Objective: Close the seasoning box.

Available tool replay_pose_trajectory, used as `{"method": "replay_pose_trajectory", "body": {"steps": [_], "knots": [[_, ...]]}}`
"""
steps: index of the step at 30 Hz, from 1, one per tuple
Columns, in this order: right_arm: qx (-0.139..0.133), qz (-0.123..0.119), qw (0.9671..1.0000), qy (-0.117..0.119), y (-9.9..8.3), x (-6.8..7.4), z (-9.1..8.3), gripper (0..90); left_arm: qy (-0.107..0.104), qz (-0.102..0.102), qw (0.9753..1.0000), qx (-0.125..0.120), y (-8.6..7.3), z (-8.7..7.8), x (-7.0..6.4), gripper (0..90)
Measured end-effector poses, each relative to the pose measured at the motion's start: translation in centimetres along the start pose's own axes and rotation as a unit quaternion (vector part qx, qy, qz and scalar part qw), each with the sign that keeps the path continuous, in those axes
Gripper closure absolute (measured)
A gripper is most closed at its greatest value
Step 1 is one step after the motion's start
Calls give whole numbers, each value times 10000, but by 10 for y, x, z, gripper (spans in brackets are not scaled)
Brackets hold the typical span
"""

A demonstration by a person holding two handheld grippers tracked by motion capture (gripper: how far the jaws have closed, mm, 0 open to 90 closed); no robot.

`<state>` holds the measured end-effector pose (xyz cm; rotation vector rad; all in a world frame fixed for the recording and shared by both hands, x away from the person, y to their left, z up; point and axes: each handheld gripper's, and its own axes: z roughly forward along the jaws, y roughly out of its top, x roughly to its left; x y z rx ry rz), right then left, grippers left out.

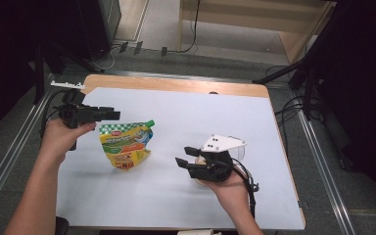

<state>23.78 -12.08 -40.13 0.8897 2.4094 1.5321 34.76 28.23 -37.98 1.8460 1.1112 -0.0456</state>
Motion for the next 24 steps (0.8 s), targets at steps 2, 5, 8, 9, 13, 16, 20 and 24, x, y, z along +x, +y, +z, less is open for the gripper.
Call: {"method": "replay_pose_trajectory", "body": {"steps": [2, 5, 8, 9, 13, 16, 20, 24], "knots": [[-28, 41, 10000, -50, 2, -5, -7, 569, 16, -12, 10000, 2, -1, 2, 2, 476], [46, 136, 9999, -28, 3, -11, -15, 568, -14, 27, 10000, 77, -4, 5, 5, 484], [136, 128, 9998, -44, 4, -15, -20, 586, 36, 57, 9999, 106, -6, 6, 7, 487], [144, 125, 9998, -66, 5, -16, -23, 594, 37, 37, 10000, 77, -6, 6, 7, 487], [78, 168, 9998, -118, 7, -22, -33, 642, 126, 20, 9999, 39, -8, 7, 8, 486], [4, 207, 9996, -205, 8, -27, -42, 708, 142, 43, 9999, 12, -9, 7, 9, 484], [-20, 239, 9993, -280, 10, -32, -54, 810, 144, 24, 9999, 10, -11, 8, 9, 475], [-53, 360, 9989, -291, 11, -40, -65, 865, 184, 51, 9998, 79, -12, 11, 8, 480]]}}
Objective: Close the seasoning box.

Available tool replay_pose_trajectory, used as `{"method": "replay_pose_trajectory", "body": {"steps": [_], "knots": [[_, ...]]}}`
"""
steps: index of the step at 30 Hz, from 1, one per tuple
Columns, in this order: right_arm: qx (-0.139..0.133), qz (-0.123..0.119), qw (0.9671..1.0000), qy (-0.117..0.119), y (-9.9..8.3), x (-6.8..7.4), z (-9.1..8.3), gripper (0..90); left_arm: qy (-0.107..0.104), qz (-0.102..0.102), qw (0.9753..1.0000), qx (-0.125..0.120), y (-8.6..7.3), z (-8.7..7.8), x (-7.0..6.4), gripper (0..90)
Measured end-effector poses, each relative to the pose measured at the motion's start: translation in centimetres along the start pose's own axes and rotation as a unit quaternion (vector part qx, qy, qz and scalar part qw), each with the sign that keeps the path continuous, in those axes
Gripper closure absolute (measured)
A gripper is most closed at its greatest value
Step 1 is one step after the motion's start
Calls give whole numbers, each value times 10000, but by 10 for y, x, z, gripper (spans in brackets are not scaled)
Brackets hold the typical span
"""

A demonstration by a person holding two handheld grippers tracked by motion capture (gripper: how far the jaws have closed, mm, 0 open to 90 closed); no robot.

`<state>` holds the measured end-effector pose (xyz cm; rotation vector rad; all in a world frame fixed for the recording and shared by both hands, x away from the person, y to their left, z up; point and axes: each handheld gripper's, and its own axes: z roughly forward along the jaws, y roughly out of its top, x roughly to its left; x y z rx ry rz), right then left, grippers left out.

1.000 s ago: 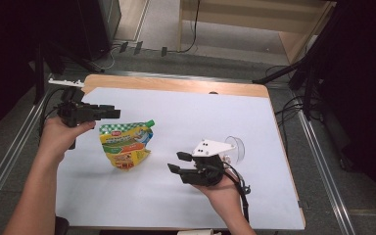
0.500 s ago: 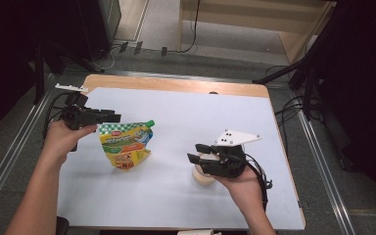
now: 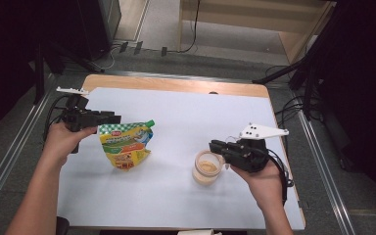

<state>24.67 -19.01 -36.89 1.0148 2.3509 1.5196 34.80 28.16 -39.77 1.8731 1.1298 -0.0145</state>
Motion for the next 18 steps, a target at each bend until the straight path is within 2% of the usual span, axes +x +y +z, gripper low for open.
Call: {"method": "replay_pose_trajectory", "body": {"steps": [1, 5, 13, 18], "knots": [[0, 28, 10000, -5, 0, -3, -4, 900, -2, 2, 10000, -5, 0, 0, 0, 478], [-29, 158, 9998, -80, -1, -14, -14, 900, 18, 69, 10000, 1, -1, 1, -1, 475], [-165, 364, 9984, -397, -4, -34, -36, 900, 29, 183, 9998, 66, -2, 3, -4, 478], [-245, 465, 9973, -508, -5, -43, -47, 900, 85, 230, 9997, 82, -2, 4, -4, 476]]}}
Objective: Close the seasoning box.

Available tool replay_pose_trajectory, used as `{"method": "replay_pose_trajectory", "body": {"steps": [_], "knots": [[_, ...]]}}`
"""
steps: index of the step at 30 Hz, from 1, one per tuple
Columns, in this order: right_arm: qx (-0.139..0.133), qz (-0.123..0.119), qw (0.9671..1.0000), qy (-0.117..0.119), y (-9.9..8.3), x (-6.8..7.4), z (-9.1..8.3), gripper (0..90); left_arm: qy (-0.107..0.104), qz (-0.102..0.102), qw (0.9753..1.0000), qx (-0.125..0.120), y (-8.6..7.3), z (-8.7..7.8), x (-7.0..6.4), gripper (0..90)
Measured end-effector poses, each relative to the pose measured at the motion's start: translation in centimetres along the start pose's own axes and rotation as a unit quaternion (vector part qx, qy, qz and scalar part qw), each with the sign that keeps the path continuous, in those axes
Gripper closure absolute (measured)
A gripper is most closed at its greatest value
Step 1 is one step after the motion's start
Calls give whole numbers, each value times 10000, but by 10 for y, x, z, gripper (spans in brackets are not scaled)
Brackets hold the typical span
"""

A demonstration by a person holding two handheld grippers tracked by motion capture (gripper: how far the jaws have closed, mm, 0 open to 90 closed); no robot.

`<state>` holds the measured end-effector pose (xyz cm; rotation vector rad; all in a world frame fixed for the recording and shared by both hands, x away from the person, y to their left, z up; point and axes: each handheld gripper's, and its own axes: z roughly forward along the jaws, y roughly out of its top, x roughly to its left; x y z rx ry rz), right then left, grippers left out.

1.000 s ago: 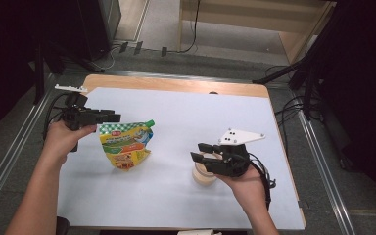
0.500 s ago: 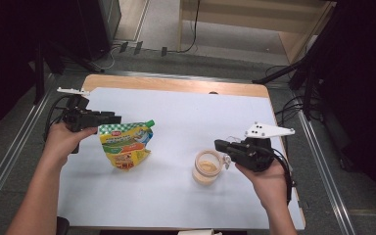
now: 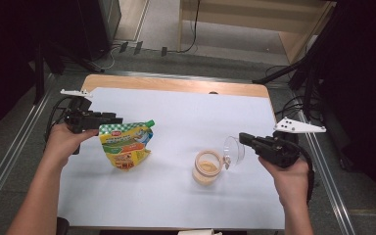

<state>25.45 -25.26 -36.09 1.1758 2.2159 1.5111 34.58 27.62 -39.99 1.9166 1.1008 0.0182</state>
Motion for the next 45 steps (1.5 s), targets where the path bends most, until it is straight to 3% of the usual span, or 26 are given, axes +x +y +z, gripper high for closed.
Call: {"method": "replay_pose_trajectory", "body": {"steps": [9, 17, 27, 45], "knots": [[72, 120, 9993, -355, -13, -17, 4, 900, 41, -49, 10000, -21, 0, 0, 1, 457], [291, 429, 9981, -319, -30, -32, 20, 900, 29, -45, 10000, -3, -1, 1, 0, 454], [507, 564, 9970, -182, -40, -33, 37, 900, 42, -60, 10000, -66, -1, -2, 1, 454], [625, 440, 9971, 41, -41, -21, 51, 900, -42, -180, 9998, -29, -1, -1, 2, 456]]}}
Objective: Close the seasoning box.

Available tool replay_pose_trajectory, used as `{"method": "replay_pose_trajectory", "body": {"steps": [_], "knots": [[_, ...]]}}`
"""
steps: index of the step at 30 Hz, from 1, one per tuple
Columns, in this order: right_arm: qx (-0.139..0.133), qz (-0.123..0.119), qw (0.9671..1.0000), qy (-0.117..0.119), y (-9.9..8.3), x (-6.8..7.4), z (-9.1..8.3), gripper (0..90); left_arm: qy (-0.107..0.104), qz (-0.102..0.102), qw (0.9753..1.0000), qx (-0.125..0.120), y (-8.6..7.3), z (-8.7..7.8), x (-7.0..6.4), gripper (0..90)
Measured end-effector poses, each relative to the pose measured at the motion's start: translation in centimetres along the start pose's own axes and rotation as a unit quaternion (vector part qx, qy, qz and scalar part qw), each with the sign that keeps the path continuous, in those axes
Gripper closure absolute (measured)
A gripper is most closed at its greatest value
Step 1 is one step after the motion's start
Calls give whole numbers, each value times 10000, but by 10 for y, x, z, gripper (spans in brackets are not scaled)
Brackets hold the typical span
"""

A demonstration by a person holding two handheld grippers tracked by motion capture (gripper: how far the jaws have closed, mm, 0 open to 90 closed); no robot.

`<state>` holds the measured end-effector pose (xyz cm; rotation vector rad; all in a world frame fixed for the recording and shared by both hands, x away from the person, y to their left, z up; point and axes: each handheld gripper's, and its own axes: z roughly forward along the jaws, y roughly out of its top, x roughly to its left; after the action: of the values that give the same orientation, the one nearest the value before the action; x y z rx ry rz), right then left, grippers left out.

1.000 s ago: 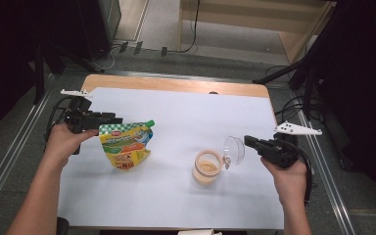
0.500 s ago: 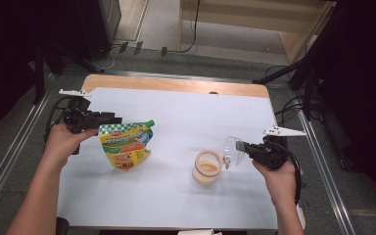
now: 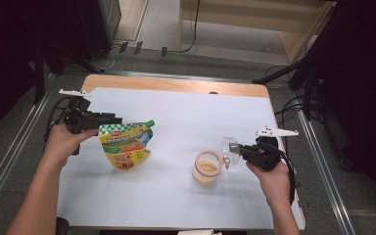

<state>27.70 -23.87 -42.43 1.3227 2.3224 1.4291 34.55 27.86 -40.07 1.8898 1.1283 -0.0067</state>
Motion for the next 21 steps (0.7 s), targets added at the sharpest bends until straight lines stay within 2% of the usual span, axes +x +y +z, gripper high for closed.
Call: {"method": "replay_pose_trajectory", "body": {"steps": [4, 13, 16, 21], "knots": [[-11, -60, 9999, 101, 1, 6, 2, 900, 23, 9, 10000, 54, 0, 2, 1, 456], [99, -438, 9986, 270, 3, 24, 14, 900, 19, -40, 10000, 13, 0, 1, 3, 456], [81, -514, 9983, 261, 3, 25, 14, 852, 62, 13, 10000, 32, 0, 2, 2, 456], [16, -486, 9986, 223, 3, 23, 12, 776, 68, 46, 10000, 31, -1, 2, 1, 452]]}}
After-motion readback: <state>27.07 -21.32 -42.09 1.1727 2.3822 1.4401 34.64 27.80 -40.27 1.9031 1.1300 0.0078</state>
